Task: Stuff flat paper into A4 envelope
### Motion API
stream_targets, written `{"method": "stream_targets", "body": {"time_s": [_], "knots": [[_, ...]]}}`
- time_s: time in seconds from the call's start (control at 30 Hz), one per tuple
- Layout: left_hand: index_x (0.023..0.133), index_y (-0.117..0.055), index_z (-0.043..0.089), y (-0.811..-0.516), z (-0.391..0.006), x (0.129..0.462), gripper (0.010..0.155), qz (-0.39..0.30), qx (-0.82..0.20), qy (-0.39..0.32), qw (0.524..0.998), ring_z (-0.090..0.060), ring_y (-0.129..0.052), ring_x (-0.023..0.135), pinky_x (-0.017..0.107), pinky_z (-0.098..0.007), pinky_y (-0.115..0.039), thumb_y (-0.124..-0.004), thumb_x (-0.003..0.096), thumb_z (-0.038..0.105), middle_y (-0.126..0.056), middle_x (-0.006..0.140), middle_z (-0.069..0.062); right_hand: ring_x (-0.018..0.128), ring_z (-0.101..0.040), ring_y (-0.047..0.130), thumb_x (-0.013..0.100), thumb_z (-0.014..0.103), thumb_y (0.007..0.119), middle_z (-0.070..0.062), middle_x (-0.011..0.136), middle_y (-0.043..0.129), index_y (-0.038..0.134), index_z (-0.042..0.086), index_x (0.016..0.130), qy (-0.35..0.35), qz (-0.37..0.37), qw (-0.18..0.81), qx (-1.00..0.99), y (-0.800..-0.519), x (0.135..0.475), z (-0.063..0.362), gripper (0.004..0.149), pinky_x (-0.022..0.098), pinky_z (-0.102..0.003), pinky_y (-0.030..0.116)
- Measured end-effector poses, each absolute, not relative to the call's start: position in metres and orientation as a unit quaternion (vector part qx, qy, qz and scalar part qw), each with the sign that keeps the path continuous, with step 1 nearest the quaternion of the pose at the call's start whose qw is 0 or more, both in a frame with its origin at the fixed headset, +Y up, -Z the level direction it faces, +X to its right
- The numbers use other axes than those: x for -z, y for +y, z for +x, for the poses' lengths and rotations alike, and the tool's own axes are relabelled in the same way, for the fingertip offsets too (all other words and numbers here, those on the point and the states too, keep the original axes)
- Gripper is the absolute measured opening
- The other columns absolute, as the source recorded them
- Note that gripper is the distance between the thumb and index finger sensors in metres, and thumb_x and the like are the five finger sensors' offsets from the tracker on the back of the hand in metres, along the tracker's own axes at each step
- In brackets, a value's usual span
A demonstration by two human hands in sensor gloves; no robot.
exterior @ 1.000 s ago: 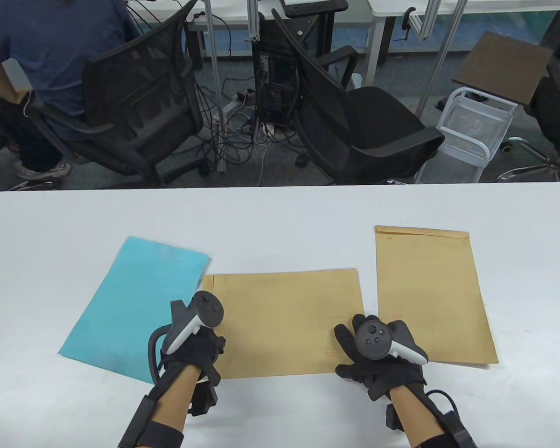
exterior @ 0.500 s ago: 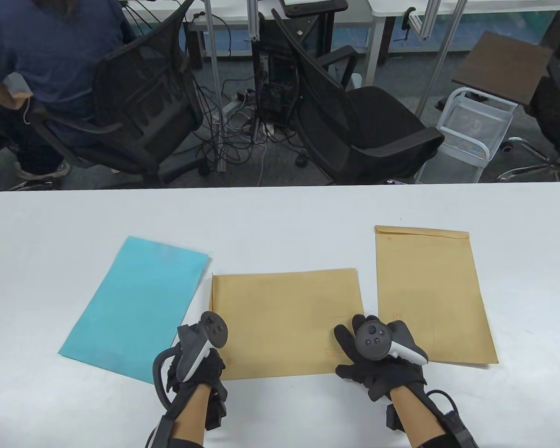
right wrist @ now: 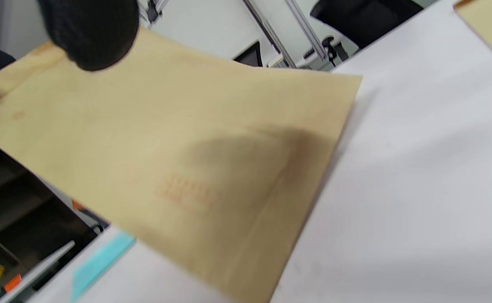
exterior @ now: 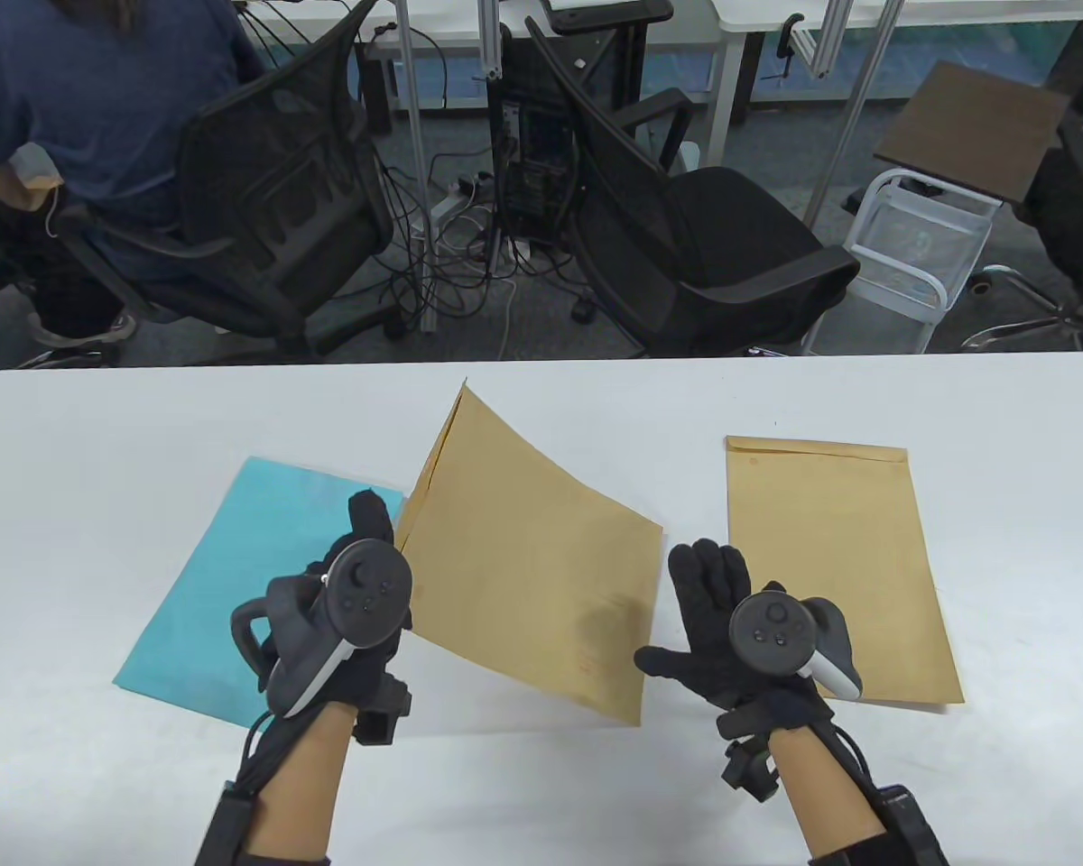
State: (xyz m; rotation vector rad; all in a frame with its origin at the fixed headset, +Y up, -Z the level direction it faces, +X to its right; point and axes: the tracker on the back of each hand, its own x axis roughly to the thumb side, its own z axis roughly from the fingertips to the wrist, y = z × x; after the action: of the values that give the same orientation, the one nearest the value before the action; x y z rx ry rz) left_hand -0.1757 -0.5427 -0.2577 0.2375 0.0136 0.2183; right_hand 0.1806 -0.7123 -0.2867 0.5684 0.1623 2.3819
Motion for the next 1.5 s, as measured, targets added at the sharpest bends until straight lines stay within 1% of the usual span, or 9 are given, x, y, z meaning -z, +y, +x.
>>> {"method": "stream_targets", "body": {"time_s": [0.3,0.47,0.67,0.83,1.0,1.1,1.23,1.33,1.5], "knots": [[0.101,-0.068,0.015,-0.467,-0.167,0.241,0.065,0.214,-0.139,-0.109,0.961,-0.012,-0.097,0.025,0.038,-0.04,-0.086,-0.088,0.0396,0.026,-0.096,0.07,-0.007,0.106,-0.064,0.019,0.05,0.052,0.08,-0.033,0.117,0.012,-0.006,0.014,0.11,-0.085,0.249,0.501,-0.824,-0.616,0.304,0.175,0.111,0.06,-0.085,0.022],[0.1,-0.07,0.016,-0.462,-0.165,0.238,0.064,0.203,-0.154,-0.146,0.956,-0.013,-0.097,0.026,0.039,-0.04,-0.086,-0.089,0.0393,0.027,-0.097,0.07,-0.007,0.109,-0.061,0.039,0.051,0.04,0.084,-0.029,0.121,0.03,0.011,0.016,0.117,-0.052,0.29,0.552,-0.78,-0.585,0.311,0.163,0.101,0.061,-0.085,0.023],[0.1,-0.07,0.016,-0.467,-0.167,0.24,0.063,0.2,-0.17,-0.167,0.951,-0.014,-0.097,0.027,0.039,-0.041,-0.085,-0.088,0.0399,0.027,-0.097,0.071,-0.007,0.083,-0.044,0.088,0.055,0.023,0.077,-0.015,0.092,0.087,0.072,0.011,0.102,-0.067,0.274,0.577,-0.767,-0.583,0.314,0.159,0.048,0.062,-0.079,0.045],[0.108,-0.056,0.017,-0.478,-0.175,0.238,0.079,0.235,-0.157,-0.157,0.946,-0.018,-0.101,0.049,0.047,-0.043,-0.083,-0.089,0.039,0.038,-0.09,0.084,-0.008,0.073,-0.041,0.093,0.055,0.021,0.076,-0.015,0.084,0.09,0.075,0.009,0.099,-0.093,0.25,0.603,-0.752,-0.587,0.312,0.165,0.046,0.061,-0.074,0.052],[0.114,-0.023,0.015,-0.501,-0.186,0.241,0.109,0.231,-0.131,-0.137,0.954,-0.039,-0.077,0.092,0.063,-0.056,-0.07,-0.086,0.035,0.055,-0.041,0.114,-0.022,0.072,-0.04,0.094,0.055,0.021,0.075,-0.014,0.083,0.09,0.075,0.009,0.099,-0.101,0.235,0.618,-0.744,-0.593,0.31,0.181,0.045,0.061,-0.073,0.053],[0.113,-0.019,0.013,-0.52,-0.189,0.254,0.111,0.195,-0.183,-0.143,0.953,-0.039,-0.08,0.092,0.063,-0.057,-0.071,-0.085,0.0348,0.057,-0.046,0.114,-0.021,0.072,-0.04,0.093,0.055,0.021,0.074,-0.014,0.084,0.09,0.075,0.01,0.099,-0.09,0.238,0.638,-0.726,-0.596,0.308,0.189,0.045,0.062,-0.073,0.053],[0.112,-0.035,0.016,-0.539,-0.185,0.272,0.094,0.123,-0.37,-0.184,0.902,-0.028,-0.096,0.078,0.061,-0.05,-0.077,-0.087,0.0398,0.045,-0.072,0.104,-0.009,0.073,-0.04,0.093,0.055,0.021,0.075,-0.013,0.084,0.09,0.076,0.011,0.099,-0.07,0.259,0.649,-0.712,-0.599,0.305,0.191,0.044,0.062,-0.073,0.053],[0.095,-0.075,0.025,-0.548,-0.182,0.279,0.051,0.076,-0.472,-0.233,0.847,-0.026,-0.101,0.062,0.055,-0.048,-0.08,-0.085,0.0451,0.026,-0.093,0.08,-0.004,0.075,-0.042,0.092,0.056,0.02,0.075,-0.015,0.086,0.089,0.075,0.01,0.1,-0.052,0.273,0.643,-0.714,-0.6,0.303,0.194,0.045,0.062,-0.074,0.052],[0.087,-0.08,0.026,-0.547,-0.185,0.274,0.042,0.111,-0.446,-0.225,0.859,-0.027,-0.099,0.06,0.055,-0.049,-0.079,-0.083,0.0449,0.023,-0.092,0.079,-0.005,0.094,-0.056,0.071,0.057,0.024,0.077,-0.027,0.111,0.063,0.051,0.007,0.117,-0.007,0.3,0.673,-0.676,-0.594,0.304,0.215,0.068,0.064,-0.077,0.042]]}}
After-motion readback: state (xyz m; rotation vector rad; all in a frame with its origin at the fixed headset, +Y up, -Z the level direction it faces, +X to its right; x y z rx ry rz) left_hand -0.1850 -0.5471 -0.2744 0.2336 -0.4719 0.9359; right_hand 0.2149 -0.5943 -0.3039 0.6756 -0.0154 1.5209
